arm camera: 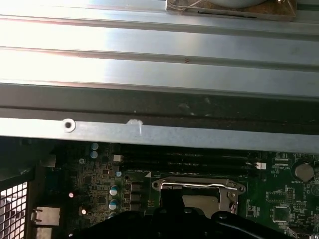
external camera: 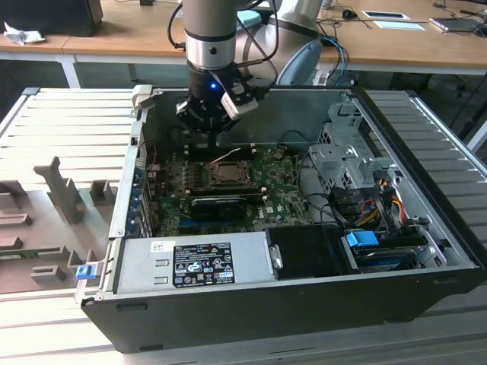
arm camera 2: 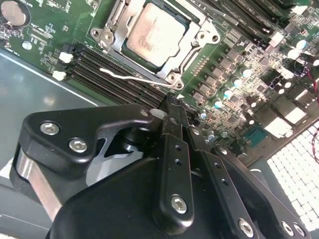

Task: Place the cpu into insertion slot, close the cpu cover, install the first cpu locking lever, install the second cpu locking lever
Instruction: 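Install the first cpu locking lever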

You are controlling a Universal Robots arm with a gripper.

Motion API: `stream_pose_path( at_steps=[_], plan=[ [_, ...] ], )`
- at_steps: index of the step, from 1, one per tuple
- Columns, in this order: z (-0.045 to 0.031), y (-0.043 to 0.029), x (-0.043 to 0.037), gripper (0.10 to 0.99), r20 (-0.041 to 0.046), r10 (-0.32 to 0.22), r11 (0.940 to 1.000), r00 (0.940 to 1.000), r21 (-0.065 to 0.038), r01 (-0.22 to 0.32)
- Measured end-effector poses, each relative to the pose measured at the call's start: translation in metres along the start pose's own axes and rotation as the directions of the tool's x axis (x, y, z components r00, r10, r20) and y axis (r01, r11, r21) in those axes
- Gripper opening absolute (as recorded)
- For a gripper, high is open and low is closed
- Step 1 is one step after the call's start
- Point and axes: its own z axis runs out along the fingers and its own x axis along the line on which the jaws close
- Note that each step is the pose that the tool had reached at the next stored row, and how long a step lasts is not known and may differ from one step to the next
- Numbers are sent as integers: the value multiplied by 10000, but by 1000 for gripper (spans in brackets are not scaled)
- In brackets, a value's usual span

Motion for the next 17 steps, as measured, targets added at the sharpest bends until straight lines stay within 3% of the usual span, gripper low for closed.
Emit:
stream_pose_path(
  at_steps=[9,17],
  plan=[
    [2,-9,-154,106,-1,2,10000,10000,1,-2],
    [4,-11,-199,106,1,5,10000,10000,-2,-5]
  ],
)
